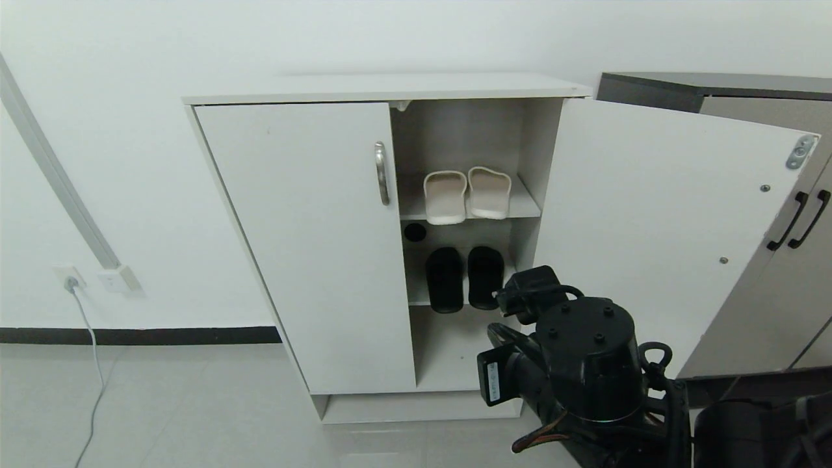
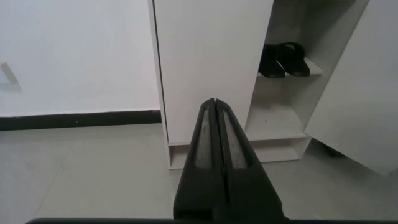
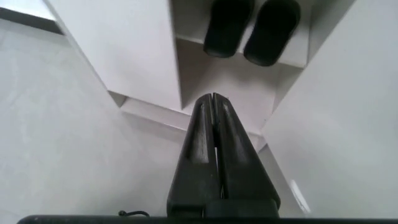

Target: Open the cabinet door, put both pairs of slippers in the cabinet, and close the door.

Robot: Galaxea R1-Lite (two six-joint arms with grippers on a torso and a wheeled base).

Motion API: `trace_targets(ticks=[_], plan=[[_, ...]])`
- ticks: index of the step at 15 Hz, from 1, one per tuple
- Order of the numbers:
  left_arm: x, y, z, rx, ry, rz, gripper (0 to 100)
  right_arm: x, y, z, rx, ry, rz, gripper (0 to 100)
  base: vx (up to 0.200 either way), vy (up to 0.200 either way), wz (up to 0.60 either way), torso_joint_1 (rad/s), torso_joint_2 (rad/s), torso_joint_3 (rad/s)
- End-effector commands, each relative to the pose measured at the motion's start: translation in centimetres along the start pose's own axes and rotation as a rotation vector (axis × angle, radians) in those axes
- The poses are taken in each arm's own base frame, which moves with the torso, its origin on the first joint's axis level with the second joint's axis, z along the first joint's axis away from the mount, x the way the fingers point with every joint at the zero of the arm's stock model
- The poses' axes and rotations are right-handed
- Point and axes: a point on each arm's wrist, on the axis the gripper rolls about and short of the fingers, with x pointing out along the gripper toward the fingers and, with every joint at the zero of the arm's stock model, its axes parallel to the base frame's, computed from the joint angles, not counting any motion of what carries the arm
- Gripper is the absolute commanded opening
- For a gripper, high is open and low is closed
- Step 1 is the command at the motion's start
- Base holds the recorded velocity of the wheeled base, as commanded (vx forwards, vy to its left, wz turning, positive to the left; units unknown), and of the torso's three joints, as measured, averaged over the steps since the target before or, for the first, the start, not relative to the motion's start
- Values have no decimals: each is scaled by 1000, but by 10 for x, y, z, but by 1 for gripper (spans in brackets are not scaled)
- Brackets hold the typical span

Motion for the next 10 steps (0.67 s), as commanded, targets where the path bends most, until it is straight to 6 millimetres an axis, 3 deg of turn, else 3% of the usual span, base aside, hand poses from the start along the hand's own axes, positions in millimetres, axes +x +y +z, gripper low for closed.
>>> trace_targets(ticks=[1, 10], plan=[[0, 0, 0, 0, 2, 0, 0, 2, -1, -3, -4, 7, -7, 0, 0, 0, 0, 0, 0, 0], [0, 0, 0, 3, 2, 0, 0, 7, -8, -7, -5, 29, -10, 0, 0, 0, 0, 0, 0, 0]])
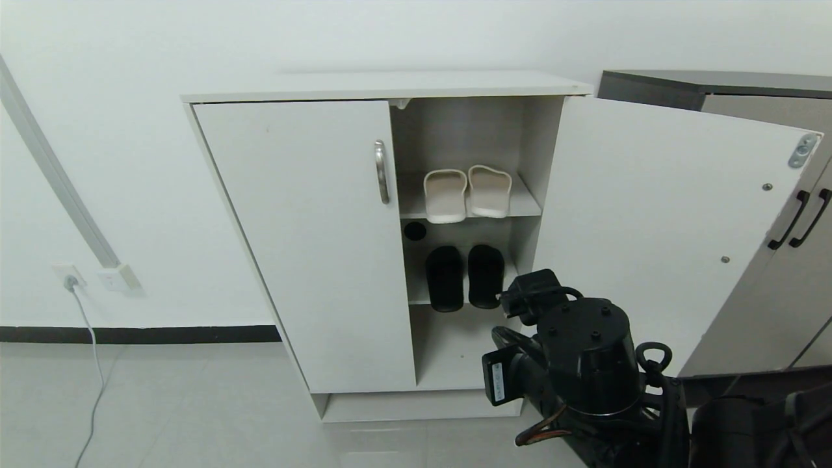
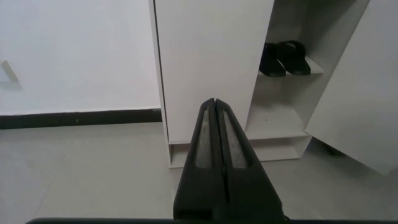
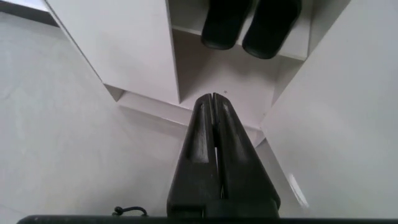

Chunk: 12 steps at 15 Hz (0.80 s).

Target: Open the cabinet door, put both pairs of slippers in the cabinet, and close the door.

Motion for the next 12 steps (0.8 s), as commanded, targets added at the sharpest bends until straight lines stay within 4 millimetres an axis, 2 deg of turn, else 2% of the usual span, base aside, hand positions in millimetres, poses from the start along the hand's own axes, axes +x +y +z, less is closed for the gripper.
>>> trace_targets(ticks=[1, 8, 12], plan=[[0, 0, 0, 0, 1, 0, 0, 4, -6, 0, 5, 3, -17, 0, 0, 0, 0, 0, 0, 0], [0, 0, 0, 0, 1, 0, 0, 2, -8, -2, -1, 9, -21, 0, 0, 0, 0, 0, 0, 0], [0, 0, 0, 0, 1, 0, 0, 2, -8, -2, -4, 11, -23, 0, 0, 0, 0, 11, -232, -304]])
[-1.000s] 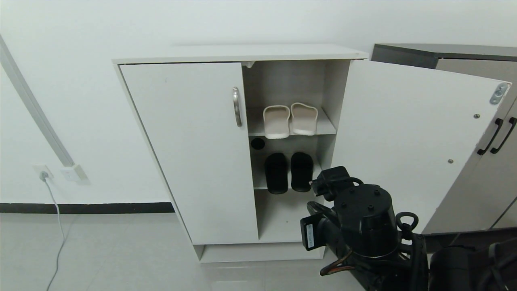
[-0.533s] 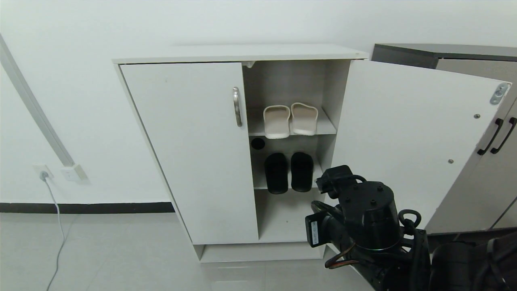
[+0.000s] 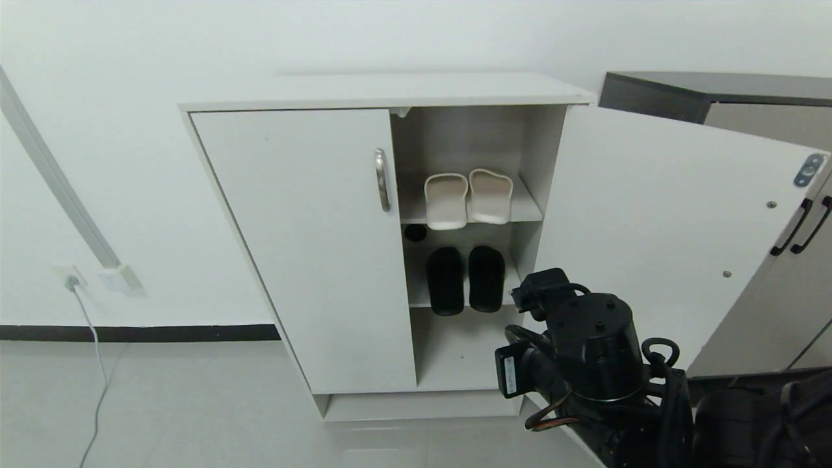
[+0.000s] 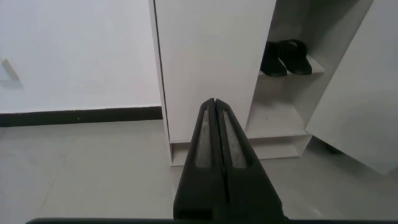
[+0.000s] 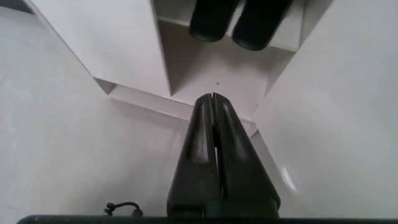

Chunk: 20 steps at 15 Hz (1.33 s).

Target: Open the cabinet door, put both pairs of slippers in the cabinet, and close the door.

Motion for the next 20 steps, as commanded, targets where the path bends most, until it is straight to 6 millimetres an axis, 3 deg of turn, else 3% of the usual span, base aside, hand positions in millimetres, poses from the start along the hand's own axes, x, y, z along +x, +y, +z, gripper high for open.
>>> trace_targets(ticks=[1, 11, 20], plan=[[0, 0, 0, 0, 1, 0, 0, -1, 1, 0, 1, -2, 7, 0, 0, 0, 0, 46, -525, -359], [0, 0, 0, 0, 1, 0, 0, 0, 2, -2, -6, 5, 5, 0, 0, 0, 0, 108, -466, -344], [0, 0, 0, 0, 1, 0, 0, 0, 2, -2, -6, 3, 1, 0, 0, 0, 0, 189, -505, -320]])
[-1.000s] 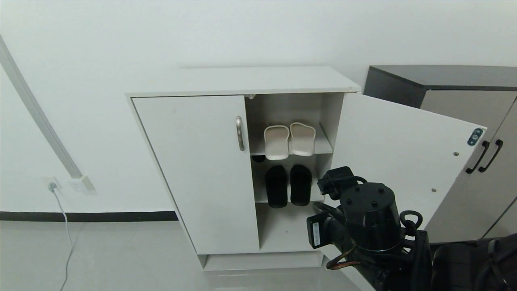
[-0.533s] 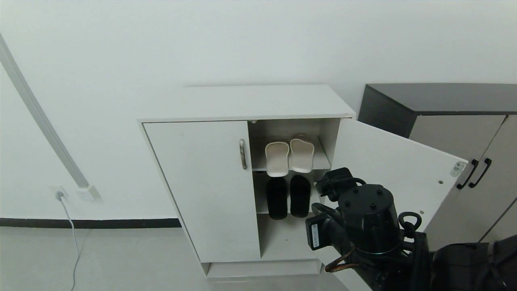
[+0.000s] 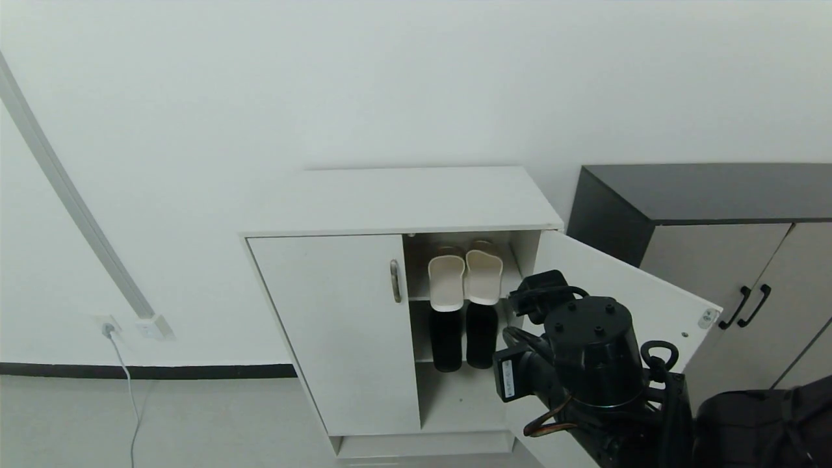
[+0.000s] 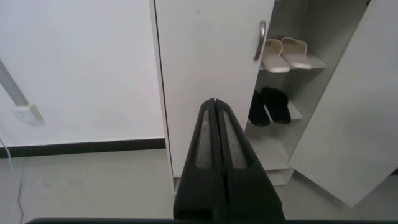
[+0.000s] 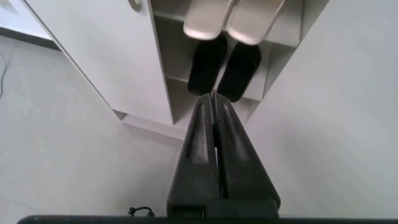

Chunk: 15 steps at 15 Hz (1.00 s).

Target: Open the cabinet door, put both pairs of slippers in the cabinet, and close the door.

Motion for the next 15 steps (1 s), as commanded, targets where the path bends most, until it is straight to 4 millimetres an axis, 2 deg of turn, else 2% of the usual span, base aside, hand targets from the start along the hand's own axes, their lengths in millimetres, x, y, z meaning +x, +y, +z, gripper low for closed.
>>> trace_targets(ticks=[1, 10, 15], plan=[[0, 0, 0, 0, 1, 0, 0, -1, 0, 1, 1, -4, 1, 0, 0, 0, 0, 217, -535, -310], [0, 0, 0, 0, 1, 0, 0, -1, -3, 0, -1, 1, -4, 0, 0, 0, 0, 252, -578, -328], [0, 0, 0, 1, 3, 1, 0, -1, -4, 0, -3, 3, -3, 0, 0, 0, 0, 195, -412, -231]])
